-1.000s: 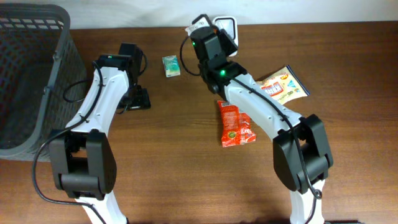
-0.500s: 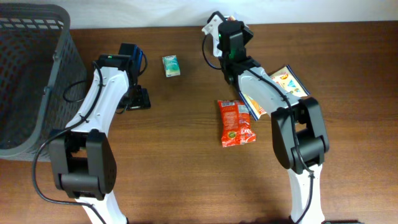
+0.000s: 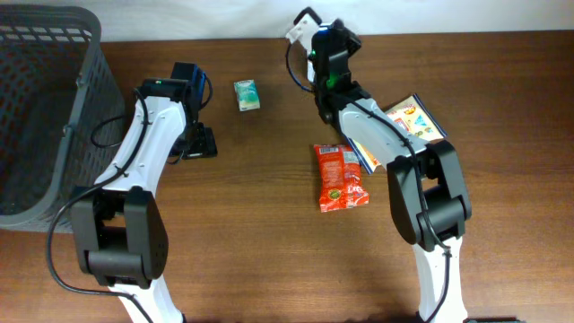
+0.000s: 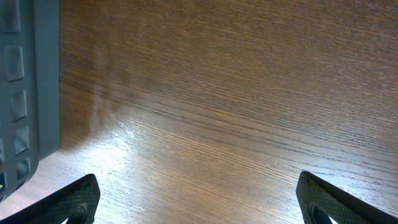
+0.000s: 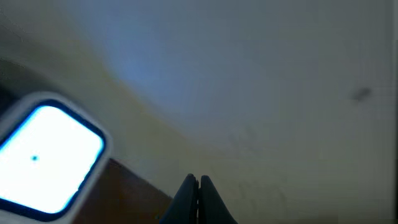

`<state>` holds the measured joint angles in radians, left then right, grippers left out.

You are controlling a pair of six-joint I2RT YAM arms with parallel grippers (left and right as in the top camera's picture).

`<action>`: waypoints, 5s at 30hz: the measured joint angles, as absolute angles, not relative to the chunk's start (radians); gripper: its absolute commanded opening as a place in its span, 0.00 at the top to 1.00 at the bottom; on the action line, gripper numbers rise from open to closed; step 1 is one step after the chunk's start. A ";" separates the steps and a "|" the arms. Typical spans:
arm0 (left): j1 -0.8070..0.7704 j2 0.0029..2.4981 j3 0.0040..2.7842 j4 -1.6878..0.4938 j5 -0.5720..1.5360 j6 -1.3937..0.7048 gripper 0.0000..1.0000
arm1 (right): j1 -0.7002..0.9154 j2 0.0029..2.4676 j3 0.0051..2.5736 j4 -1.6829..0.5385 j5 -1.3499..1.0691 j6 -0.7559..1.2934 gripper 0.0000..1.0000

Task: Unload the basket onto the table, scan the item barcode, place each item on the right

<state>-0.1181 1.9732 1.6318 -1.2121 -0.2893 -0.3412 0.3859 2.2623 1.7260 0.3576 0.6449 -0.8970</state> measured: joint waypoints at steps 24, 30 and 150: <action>-0.118 1.973 1.629 -1.212 -0.289 -0.341 0.01 | 0.101 2.020 1.744 -0.524 0.162 0.076 0.02; -0.118 1.973 1.628 -1.212 -0.289 -0.341 0.01 | 0.119 2.083 1.743 -0.598 -0.056 0.109 0.09; -0.118 1.973 1.628 -1.212 -0.290 -0.341 0.01 | 0.242 2.364 2.004 -0.079 0.968 -0.663 0.96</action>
